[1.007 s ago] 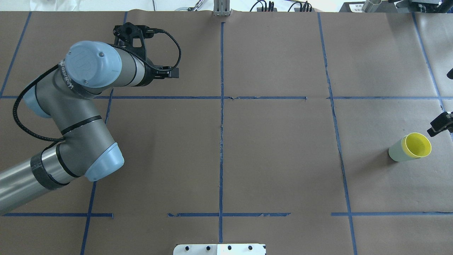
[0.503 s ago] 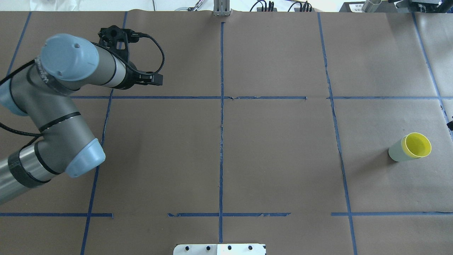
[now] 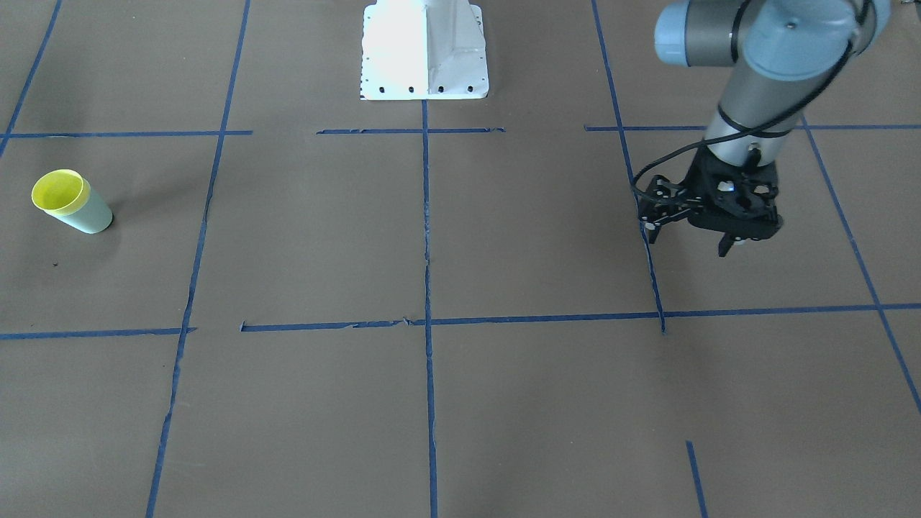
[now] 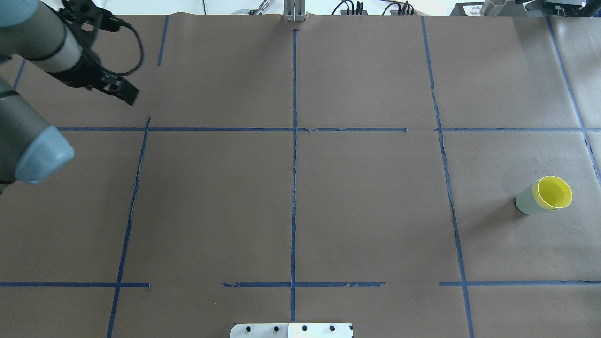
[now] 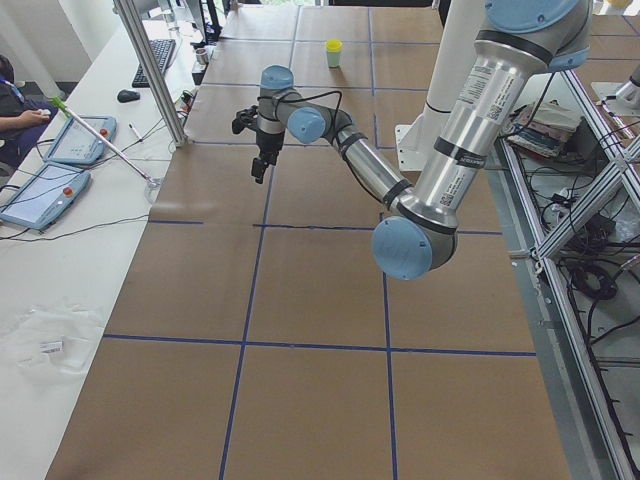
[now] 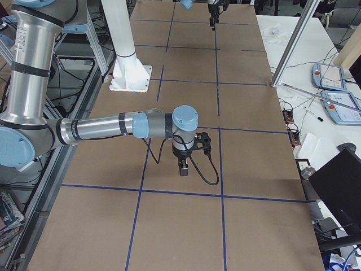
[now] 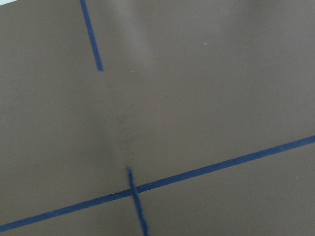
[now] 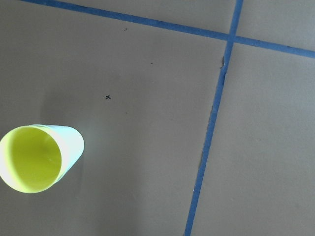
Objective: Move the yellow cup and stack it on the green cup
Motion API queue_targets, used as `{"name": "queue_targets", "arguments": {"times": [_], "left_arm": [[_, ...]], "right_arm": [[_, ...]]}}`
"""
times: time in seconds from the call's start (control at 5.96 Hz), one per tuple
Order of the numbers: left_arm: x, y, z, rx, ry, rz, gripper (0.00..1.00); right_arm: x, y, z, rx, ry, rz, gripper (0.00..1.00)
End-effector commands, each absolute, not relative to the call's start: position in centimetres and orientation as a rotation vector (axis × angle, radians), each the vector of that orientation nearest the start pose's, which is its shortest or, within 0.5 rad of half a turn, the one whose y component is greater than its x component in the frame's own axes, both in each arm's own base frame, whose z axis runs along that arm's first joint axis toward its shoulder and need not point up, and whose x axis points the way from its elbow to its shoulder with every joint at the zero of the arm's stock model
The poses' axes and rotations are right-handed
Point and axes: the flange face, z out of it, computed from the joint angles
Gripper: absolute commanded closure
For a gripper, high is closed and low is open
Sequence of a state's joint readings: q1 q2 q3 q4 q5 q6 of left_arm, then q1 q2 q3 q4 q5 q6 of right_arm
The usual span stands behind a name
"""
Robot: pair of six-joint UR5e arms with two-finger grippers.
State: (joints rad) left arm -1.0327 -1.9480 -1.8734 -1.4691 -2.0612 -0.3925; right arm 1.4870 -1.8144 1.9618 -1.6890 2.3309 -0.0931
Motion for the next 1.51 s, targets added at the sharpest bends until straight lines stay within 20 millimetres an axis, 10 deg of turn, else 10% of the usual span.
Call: {"name": "queue_targets", "arguments": {"times": [0.0, 0.5, 0.84, 1.34], "left_arm": [[8.5, -53.9, 45.2, 0.141, 0.761, 0.259, 0.00], [-3.4, -45.6, 58.5, 0.083, 0.750, 0.141, 0.00], [-5.0, -39.1, 64.0, -0.027, 0.762, 0.051, 0.00], [-5.5, -39.0, 62.5, 0.040, 0.758, 0.060, 0.00]], "right_arm": [[3.5, -38.7, 59.2, 0.019, -0.760, -0.163, 0.00], [3.5, -38.7, 59.4, 0.014, -0.760, -0.159, 0.00], [3.5, -38.6, 59.5, 0.012, -0.763, -0.157, 0.00], [3.5, -38.6, 59.4, 0.012, -0.766, -0.157, 0.00]]}}
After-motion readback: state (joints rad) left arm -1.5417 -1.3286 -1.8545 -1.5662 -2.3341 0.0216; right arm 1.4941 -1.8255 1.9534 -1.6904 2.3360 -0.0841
